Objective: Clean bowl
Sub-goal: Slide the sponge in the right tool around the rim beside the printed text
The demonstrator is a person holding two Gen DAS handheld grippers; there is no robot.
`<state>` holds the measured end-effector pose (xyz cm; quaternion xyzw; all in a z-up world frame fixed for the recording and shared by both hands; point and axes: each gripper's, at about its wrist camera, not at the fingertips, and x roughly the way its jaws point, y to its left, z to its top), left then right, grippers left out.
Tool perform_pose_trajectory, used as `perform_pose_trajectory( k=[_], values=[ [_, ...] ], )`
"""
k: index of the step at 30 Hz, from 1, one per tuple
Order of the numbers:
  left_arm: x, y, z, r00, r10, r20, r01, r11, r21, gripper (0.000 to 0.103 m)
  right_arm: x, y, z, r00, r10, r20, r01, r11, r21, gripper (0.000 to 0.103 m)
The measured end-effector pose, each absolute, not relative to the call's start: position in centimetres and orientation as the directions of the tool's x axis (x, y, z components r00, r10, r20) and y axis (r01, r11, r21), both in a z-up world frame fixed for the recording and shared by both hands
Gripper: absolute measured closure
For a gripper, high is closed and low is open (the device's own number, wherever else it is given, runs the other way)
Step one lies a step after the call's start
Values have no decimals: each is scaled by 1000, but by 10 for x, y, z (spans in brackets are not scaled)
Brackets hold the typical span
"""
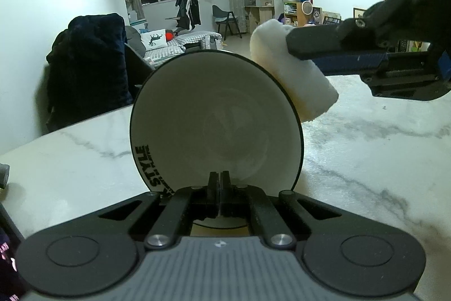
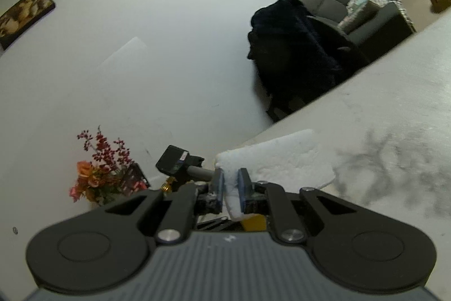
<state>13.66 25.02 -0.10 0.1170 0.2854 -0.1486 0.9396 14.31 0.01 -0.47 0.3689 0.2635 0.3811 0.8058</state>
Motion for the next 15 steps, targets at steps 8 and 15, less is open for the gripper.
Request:
perform_pose_trajectory(
  k=[8, 15],
  values=[
    [133, 252, 0, 791, -221, -570, 345, 931, 118, 103, 149, -10, -23, 589, 786, -185, -363, 462, 809, 91],
    [138, 256, -1, 789, -226, -571, 343, 934, 105, 103, 143, 2, -3, 563, 812, -153, -427, 444, 788, 91]
  ],
)
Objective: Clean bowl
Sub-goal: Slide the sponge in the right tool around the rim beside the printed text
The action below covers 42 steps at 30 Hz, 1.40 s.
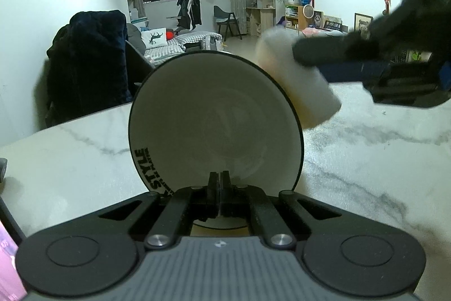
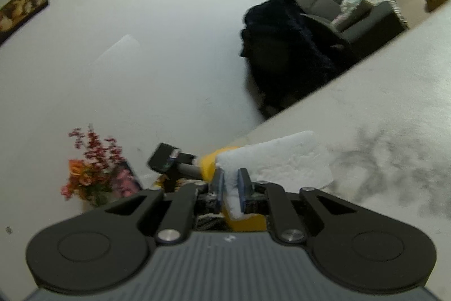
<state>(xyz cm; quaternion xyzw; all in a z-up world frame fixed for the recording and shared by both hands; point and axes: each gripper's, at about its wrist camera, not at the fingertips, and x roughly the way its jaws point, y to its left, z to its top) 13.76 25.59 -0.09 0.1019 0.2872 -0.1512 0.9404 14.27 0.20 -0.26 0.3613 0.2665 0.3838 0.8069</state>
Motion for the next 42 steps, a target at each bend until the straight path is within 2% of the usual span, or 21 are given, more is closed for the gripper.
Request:
perform_pose_trajectory(
  k=[6, 13, 23, 33, 42],
  values=[
    [139, 254, -2, 792, -218, -570, 341, 933, 118, 103, 141, 2, -7, 564, 814, -141, -428, 434, 792, 92],
    [140, 256, -5, 793, -216, -570, 338, 934, 117, 103, 144, -9, -20, 580, 793, -188, -369, 461, 807, 91],
    [138, 256, -6, 793, -211, -571, 332, 936, 115, 103, 141, 3, -1, 548, 825, -140, -441, 427, 789, 92],
    [137, 252, -6, 791, -213, -574, 335, 935, 114, 103, 144, -15, -23, 576, 796, -186, -367, 456, 811, 91],
    [143, 235, 0, 777, -164, -608, 346, 918, 194, 103, 143, -22, -19, 589, 785, -192, -369, 473, 800, 91]
  ],
)
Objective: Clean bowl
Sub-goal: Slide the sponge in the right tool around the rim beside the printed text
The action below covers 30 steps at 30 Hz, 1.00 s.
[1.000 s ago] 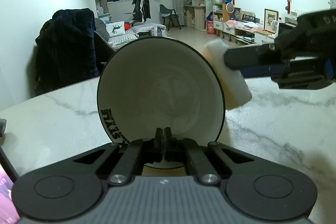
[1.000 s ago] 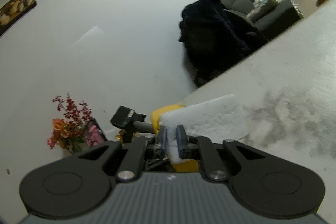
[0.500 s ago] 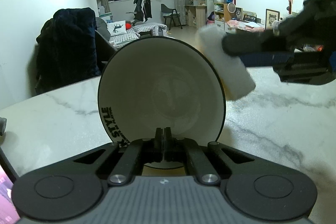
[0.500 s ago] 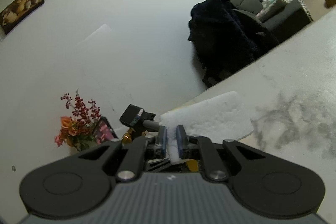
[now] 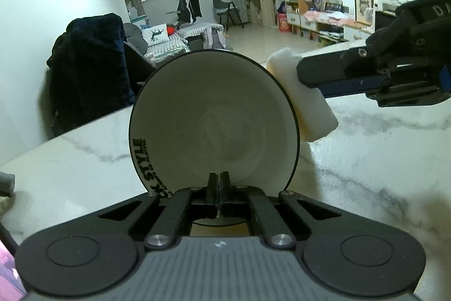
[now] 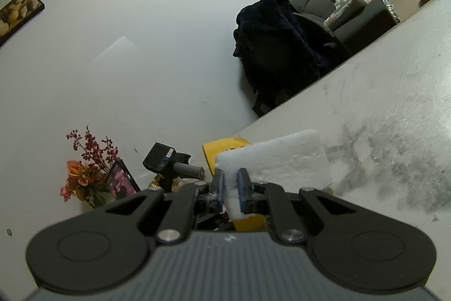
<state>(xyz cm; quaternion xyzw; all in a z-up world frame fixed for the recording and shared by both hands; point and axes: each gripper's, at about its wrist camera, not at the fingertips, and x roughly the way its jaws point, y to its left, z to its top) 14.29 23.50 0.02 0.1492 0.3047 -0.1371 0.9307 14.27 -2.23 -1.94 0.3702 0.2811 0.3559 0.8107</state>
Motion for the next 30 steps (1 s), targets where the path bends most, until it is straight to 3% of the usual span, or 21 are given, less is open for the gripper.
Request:
perform_pose_trajectory(
  k=[5, 15, 30],
  values=[
    [150, 235, 2, 761, -178, -624, 342, 927, 153, 103, 144, -33, -20, 601, 776, -191, -358, 475, 804, 91],
    [157, 222, 3, 766, -110, -633, 316, 922, 222, 100, 145, -37, -10, 625, 754, -202, -383, 522, 763, 92],
    [176, 187, 9, 760, -141, -634, 377, 891, 254, 97, 146, -46, 0, 636, 751, -179, -408, 524, 748, 92]
  ],
)
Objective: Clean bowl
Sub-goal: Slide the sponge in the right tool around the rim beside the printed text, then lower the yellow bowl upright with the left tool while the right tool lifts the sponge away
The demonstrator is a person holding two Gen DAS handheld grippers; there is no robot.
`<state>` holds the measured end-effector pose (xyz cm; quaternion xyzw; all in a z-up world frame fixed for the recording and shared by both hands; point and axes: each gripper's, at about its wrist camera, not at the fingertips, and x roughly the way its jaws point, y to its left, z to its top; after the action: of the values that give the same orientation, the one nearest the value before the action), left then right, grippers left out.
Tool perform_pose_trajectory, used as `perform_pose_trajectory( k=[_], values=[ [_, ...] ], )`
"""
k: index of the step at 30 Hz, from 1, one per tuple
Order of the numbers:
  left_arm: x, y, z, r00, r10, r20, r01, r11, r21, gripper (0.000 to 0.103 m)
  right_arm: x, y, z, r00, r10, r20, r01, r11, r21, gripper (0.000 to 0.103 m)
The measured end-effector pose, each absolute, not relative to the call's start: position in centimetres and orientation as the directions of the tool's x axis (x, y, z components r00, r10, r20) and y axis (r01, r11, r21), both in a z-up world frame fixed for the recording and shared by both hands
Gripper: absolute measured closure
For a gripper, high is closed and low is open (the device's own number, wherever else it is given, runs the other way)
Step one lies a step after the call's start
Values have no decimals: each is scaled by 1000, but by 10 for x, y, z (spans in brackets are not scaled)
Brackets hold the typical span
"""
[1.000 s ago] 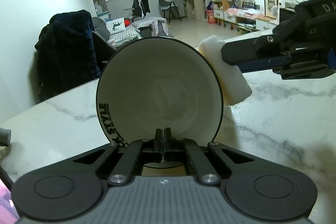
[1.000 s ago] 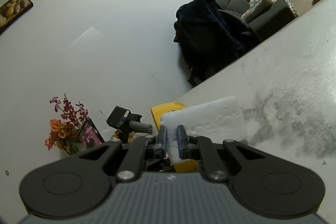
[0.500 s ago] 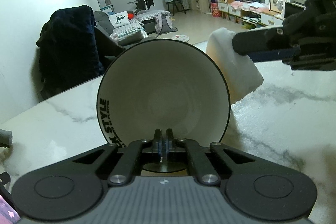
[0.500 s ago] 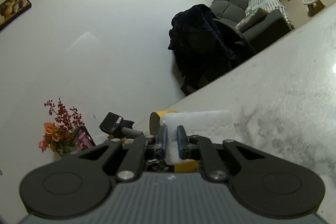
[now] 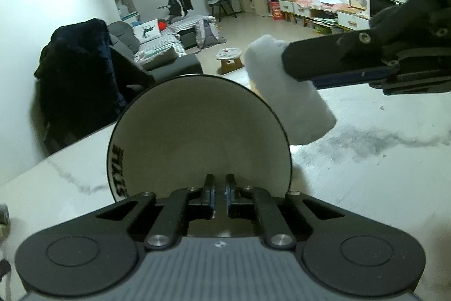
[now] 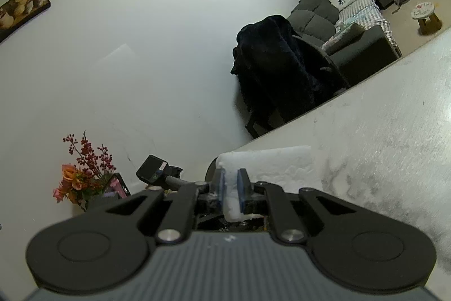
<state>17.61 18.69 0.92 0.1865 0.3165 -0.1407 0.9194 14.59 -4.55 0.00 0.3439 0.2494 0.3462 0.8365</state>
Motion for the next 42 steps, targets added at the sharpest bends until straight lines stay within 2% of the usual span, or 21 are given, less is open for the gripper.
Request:
perform_pose_trajectory(
  k=[15, 19, 25, 32, 33, 35, 36, 37, 42],
  values=[
    [190, 201, 30, 759, -147, -634, 321, 932, 168, 97, 158, -49, 3, 643, 740, -198, -401, 545, 736, 92],
    [194, 208, 44, 724, -184, -665, 321, 943, 89, 95, 159, -52, 3, 647, 738, -192, -396, 541, 742, 92],
    [180, 201, 57, 732, -197, -652, 363, 923, 128, 91, 160, -55, 5, 650, 738, -179, -398, 532, 748, 92],
    [158, 192, 62, 763, -196, -616, 417, 877, 237, 87, 159, -61, 6, 653, 738, -172, -396, 526, 753, 92],
    [156, 192, 63, 764, -202, -612, 420, 876, 236, 85, 159, -61, 6, 653, 737, -171, -396, 525, 753, 92],
    [149, 193, 66, 767, -227, -600, 438, 869, 231, 74, 159, -63, 6, 655, 737, -169, -396, 525, 754, 92],
    [148, 192, 67, 767, -232, -598, 443, 866, 233, 60, 158, -64, 6, 655, 737, -168, -396, 524, 754, 92],
    [147, 191, 67, 767, -235, -598, 450, 860, 240, 54, 158, -64, 7, 656, 736, -167, -396, 523, 754, 92],
    [164, 178, 42, 725, -172, -667, 476, 826, 304, 54, 157, -64, 7, 654, 739, -161, -396, 516, 760, 92]
  ],
)
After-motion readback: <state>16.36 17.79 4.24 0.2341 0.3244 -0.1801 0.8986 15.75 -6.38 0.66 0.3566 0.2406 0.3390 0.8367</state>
